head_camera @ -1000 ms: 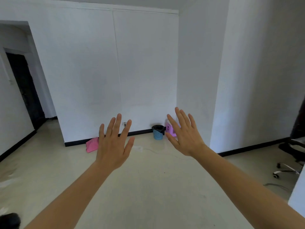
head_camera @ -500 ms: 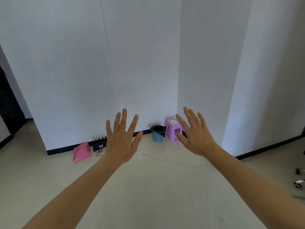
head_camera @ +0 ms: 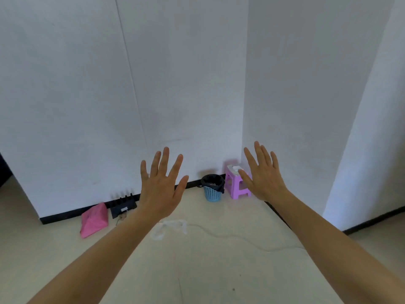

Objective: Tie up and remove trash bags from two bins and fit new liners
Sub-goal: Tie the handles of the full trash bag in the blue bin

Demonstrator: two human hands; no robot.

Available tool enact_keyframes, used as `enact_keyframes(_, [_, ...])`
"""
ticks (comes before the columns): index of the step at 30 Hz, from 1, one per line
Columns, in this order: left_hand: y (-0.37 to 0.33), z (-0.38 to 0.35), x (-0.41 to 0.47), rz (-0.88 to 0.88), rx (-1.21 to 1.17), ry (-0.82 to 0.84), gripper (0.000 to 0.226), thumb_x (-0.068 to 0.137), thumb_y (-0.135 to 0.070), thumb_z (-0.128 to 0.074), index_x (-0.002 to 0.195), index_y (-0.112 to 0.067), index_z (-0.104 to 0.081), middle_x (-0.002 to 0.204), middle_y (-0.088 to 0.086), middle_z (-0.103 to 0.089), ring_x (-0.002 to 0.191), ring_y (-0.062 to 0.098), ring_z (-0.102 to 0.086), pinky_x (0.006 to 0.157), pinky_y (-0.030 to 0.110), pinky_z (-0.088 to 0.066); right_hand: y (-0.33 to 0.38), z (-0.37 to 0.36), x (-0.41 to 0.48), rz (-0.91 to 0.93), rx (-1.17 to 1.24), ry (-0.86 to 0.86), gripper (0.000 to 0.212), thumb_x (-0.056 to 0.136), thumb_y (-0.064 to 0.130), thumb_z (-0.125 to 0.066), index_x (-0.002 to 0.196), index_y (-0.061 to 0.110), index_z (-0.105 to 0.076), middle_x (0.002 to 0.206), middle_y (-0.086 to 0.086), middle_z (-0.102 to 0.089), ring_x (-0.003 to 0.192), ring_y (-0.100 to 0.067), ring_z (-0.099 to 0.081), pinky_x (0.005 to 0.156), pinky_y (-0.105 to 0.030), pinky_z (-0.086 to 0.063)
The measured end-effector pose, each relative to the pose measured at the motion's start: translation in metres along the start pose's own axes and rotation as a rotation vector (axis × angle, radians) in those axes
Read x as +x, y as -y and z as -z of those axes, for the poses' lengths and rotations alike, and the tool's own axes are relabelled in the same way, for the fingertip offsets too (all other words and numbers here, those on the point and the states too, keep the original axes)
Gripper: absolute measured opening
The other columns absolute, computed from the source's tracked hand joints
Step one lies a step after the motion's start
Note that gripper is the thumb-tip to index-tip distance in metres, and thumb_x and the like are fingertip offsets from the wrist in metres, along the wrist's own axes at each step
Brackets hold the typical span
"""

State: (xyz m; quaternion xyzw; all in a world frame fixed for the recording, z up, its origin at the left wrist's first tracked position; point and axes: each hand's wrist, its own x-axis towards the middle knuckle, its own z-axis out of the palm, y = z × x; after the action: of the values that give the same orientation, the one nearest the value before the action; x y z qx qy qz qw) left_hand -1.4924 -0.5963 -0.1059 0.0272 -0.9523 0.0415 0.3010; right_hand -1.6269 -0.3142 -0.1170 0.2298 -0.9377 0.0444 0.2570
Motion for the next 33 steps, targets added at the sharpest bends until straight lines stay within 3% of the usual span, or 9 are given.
enact_keyframes(5, [0.067,-0.083,0.092,0.036,-0.01,-0.008,0.064,0.101,-0.055,-0.016,0.156,-0.025,-0.023,0.164,0.012,-0.012,0.151,0.033,-0.014,0.118,0.061,-0.012,0.021,-0.089,0.109,0.124,0.009,-0.004,0.072,0.1,0.054,-0.03,0.159,0.015,-0.018,0.165,-0.019,-0.005,0.152,-0.035,-0.01,0.123,-0.052,-0.009])
enact_keyframes(11, [0.142,-0.201,0.209,0.058,-0.017,0.079,0.068,0.097,-0.058,-0.006,0.158,-0.028,-0.008,0.166,0.01,0.003,0.152,0.03,-0.001,0.12,0.057,-0.004,0.028,-0.198,0.231,0.152,-0.134,0.123,0.072,0.1,0.059,-0.017,0.16,0.019,-0.009,0.166,-0.016,0.006,0.154,-0.032,0.001,0.123,-0.051,-0.002])
enact_keyframes(14, [0.166,-0.248,0.281,0.022,-0.023,0.113,0.066,0.098,-0.057,-0.005,0.158,-0.028,-0.006,0.165,0.01,0.005,0.152,0.03,-0.001,0.12,0.057,-0.004,0.017,-0.231,0.291,0.156,-0.185,0.154,0.073,0.099,0.059,-0.01,0.159,0.017,-0.018,0.166,-0.017,-0.003,0.153,-0.033,-0.009,0.122,-0.053,-0.01])
enact_keyframes(18, [0.174,-0.312,0.365,-0.042,-0.079,0.152,0.065,0.1,-0.056,-0.007,0.158,-0.027,-0.007,0.165,0.01,0.003,0.152,0.03,-0.002,0.12,0.057,-0.004,-0.01,-0.275,0.35,0.069,-0.136,0.199,0.073,0.098,0.057,-0.011,0.157,0.016,-0.025,0.165,-0.018,-0.01,0.151,-0.035,-0.017,0.122,-0.053,-0.014])
enact_keyframes(25, [0.156,-0.463,0.496,-0.134,-0.091,0.214,0.065,0.1,-0.057,-0.011,0.158,-0.029,-0.003,0.165,0.008,0.008,0.152,0.028,0.002,0.12,0.056,-0.001,-0.085,-0.391,0.459,-0.024,-0.132,0.244,0.077,0.096,0.058,-0.005,0.158,0.015,-0.019,0.165,-0.018,-0.005,0.152,-0.034,-0.013,0.122,-0.052,-0.012])
enact_keyframes(30, [0.154,-0.551,0.604,-0.109,-0.022,0.306,0.066,0.098,-0.058,-0.007,0.157,-0.029,0.004,0.165,0.007,0.013,0.152,0.028,0.005,0.121,0.056,-0.001,-0.139,-0.465,0.561,-0.05,-0.092,0.27,0.077,0.096,0.058,-0.004,0.159,0.014,-0.017,0.165,-0.02,-0.006,0.152,-0.035,-0.015,0.122,-0.052,-0.014])
enact_keyframes(33, [0.167,-0.59,0.659,-0.056,-0.017,0.322,0.066,0.098,-0.059,-0.006,0.157,-0.031,0.005,0.165,0.006,0.011,0.152,0.027,0.003,0.121,0.055,-0.001,-0.161,-0.509,0.624,-0.066,-0.077,0.299,0.072,0.101,0.057,-0.014,0.159,0.016,-0.006,0.165,-0.018,0.002,0.153,-0.033,-0.007,0.123,-0.05,-0.01])
